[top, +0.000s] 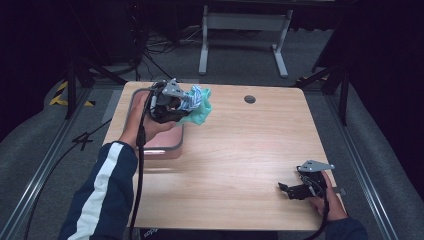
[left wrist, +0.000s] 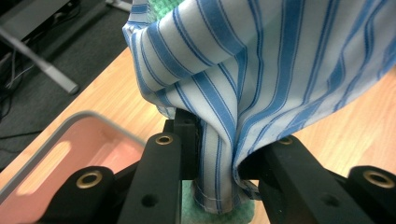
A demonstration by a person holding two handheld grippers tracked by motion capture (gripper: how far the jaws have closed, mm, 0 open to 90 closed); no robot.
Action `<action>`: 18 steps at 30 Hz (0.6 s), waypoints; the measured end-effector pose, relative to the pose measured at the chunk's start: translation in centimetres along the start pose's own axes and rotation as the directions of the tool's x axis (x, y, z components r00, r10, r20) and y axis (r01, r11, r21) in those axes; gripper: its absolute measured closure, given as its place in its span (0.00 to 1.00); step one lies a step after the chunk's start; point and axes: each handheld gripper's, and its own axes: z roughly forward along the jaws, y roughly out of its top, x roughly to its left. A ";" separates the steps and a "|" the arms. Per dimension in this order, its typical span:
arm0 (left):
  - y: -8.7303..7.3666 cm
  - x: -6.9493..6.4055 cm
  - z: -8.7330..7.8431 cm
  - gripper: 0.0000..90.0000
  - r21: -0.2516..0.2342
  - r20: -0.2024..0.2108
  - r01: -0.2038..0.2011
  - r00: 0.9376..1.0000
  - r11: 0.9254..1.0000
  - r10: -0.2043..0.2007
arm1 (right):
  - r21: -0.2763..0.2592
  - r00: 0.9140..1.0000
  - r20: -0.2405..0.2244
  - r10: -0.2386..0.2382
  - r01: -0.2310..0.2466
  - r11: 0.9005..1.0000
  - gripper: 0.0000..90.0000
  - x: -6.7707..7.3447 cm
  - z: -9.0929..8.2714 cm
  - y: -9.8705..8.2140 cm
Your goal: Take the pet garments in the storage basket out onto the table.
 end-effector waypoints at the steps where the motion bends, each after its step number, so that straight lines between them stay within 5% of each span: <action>1: 0.2 -0.3 0.1 0.83 0.004 0.006 -0.009 1.000 1.000 0.009 | 0.000 1.000 0.000 0.000 0.000 1.000 0.00 0.0 0.0 0.0; 6: 0.9 -1.4 0.8 0.83 -0.019 0.024 -0.036 0.999 0.999 0.037 | 0.000 1.000 0.000 0.000 0.000 1.000 0.00 0.0 0.0 0.0; 18: 2.1 -5.2 6.1 0.83 0.007 0.144 -0.085 0.986 0.996 0.083 | 0.000 1.000 0.000 0.000 0.000 1.000 0.00 0.0 0.0 0.0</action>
